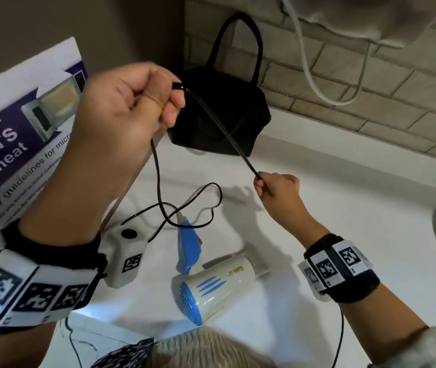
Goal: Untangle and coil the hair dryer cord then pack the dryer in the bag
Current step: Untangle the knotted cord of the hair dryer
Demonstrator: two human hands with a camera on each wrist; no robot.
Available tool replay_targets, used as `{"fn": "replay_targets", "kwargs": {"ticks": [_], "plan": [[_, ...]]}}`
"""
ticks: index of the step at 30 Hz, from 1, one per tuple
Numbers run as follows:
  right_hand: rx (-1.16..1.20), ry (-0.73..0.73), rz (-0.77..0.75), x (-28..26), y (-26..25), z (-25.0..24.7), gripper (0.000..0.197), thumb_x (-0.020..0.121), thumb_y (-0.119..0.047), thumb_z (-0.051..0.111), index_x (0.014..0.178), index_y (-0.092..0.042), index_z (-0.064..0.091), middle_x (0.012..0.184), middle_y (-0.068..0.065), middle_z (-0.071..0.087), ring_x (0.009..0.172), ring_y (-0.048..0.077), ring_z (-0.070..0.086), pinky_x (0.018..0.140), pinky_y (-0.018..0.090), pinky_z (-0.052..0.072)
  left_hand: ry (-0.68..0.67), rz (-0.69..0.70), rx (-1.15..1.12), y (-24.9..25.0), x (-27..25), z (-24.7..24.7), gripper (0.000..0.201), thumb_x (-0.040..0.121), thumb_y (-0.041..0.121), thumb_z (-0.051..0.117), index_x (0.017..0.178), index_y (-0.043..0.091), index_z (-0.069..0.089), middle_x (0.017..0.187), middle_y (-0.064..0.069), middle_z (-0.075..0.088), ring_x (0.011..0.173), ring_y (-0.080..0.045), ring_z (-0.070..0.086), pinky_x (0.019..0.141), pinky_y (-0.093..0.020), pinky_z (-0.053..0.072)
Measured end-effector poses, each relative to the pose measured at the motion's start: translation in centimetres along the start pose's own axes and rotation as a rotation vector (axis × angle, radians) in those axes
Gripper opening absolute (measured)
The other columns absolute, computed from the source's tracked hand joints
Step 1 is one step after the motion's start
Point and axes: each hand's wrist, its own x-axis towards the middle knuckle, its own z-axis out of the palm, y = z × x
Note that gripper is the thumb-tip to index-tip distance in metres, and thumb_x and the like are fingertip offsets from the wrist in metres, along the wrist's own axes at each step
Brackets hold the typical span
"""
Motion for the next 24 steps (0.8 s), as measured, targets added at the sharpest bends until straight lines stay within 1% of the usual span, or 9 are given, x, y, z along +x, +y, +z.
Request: {"fn": "replay_targets", "kwargs": {"ticks": [2,5,8,11,14,15,18,21,24], "plan": [[-0.046,-0.008,0.016,-0.3,0.6,0.6,0.033,0.076,0.006,0.039,0.067,-0.025,0.047,0.063,-0.005,0.060,0.069,0.015,0.054,0.102,0.035,0.020,-0.003,0.036,0.008,0.5,0.1,-0.1,0.031,0.100,0.013,0.041,0.078,0.025,0.060,0.061,0.016,0.061,0.054,0.001,0.049,0.053,-0.013,0.039],[-0.065,-0.029,0.040,-0.5,1.6,1.3,0.030,0.077,0.006,0.035,0.074,-0.019,0.053,0.071,-0.005,0.069,0.082,0.015,0.062,0.108,0.036,0.012,-0.019,0.072,0.032,1.0,0.3,-0.5,0.030,0.101,0.016,0.040,0.079,0.024,0.059,0.059,0.017,0.061,0.051,0.001,0.048,0.053,-0.015,0.040],[0.039,-0.016,0.081,-0.1,2.9,1.4,0.039,0.077,0.011,0.034,0.070,-0.026,0.046,0.080,-0.008,0.072,0.084,0.012,0.063,0.108,0.036,0.020,-0.063,0.057,0.002,1.0,0.4,-0.9,0.035,0.100,0.016,0.041,0.076,0.028,0.062,0.061,0.016,0.060,0.053,0.000,0.047,0.055,-0.016,0.039],[0.351,0.031,0.248,0.0,5.0,0.7,0.039,0.082,0.012,0.033,0.067,-0.023,0.043,0.075,-0.001,0.065,0.085,0.022,0.070,0.083,0.034,0.047,-0.232,0.041,0.136,0.1,0.8,-1.3,0.027,0.097,0.017,0.045,0.082,0.031,0.064,0.070,0.018,0.063,0.069,0.000,0.054,0.071,-0.012,0.042],[0.498,0.090,0.522,-0.5,8.0,-0.4,0.028,0.092,0.003,0.034,0.075,-0.013,0.050,0.079,0.009,0.067,0.081,0.028,0.070,0.056,0.023,0.047,-0.382,0.089,0.580,-2.0,0.9,-1.3,0.012,0.088,0.032,0.055,0.086,0.038,0.064,0.085,0.018,0.051,0.096,-0.011,0.045,0.086,-0.001,0.023],[0.465,0.093,0.578,-0.8,8.9,-0.7,0.020,0.096,-0.005,0.038,0.082,-0.010,0.051,0.082,0.012,0.070,0.076,0.028,0.067,0.051,0.022,0.045,-0.383,0.059,0.639,-2.8,0.8,-1.0,0.009,0.087,0.033,0.059,0.085,0.039,0.065,0.086,0.016,0.045,0.096,-0.012,0.041,0.084,0.002,0.019],[0.331,0.090,0.654,-1.8,11.1,-1.1,0.017,0.098,-0.023,0.046,0.097,-0.007,0.044,0.077,0.007,0.072,0.070,0.030,0.061,0.054,0.031,0.045,-0.361,-0.118,0.582,-6.3,0.9,0.7,0.014,0.089,0.021,0.063,0.085,0.032,0.070,0.084,0.011,0.041,0.077,-0.004,0.047,0.073,-0.001,0.033],[0.228,0.046,0.703,-2.5,12.3,-0.7,0.017,0.096,-0.023,0.048,0.093,-0.007,0.047,0.073,0.010,0.068,0.067,0.032,0.066,0.056,0.035,0.051,-0.369,-0.227,0.483,-11.1,1.8,2.9,0.016,0.091,0.015,0.059,0.083,0.026,0.069,0.088,0.007,0.046,0.059,-0.007,0.062,0.059,-0.008,0.047],[0.164,-0.034,0.718,-3.1,13.0,0.2,0.018,0.093,-0.025,0.054,0.087,-0.009,0.051,0.065,0.013,0.070,0.054,0.026,0.067,0.057,0.035,0.055,-0.391,-0.326,0.459,-15.2,3.1,4.4,0.014,0.094,0.015,0.055,0.086,0.018,0.066,0.100,-0.008,0.058,0.055,-0.003,0.067,0.054,-0.012,0.052]]}}
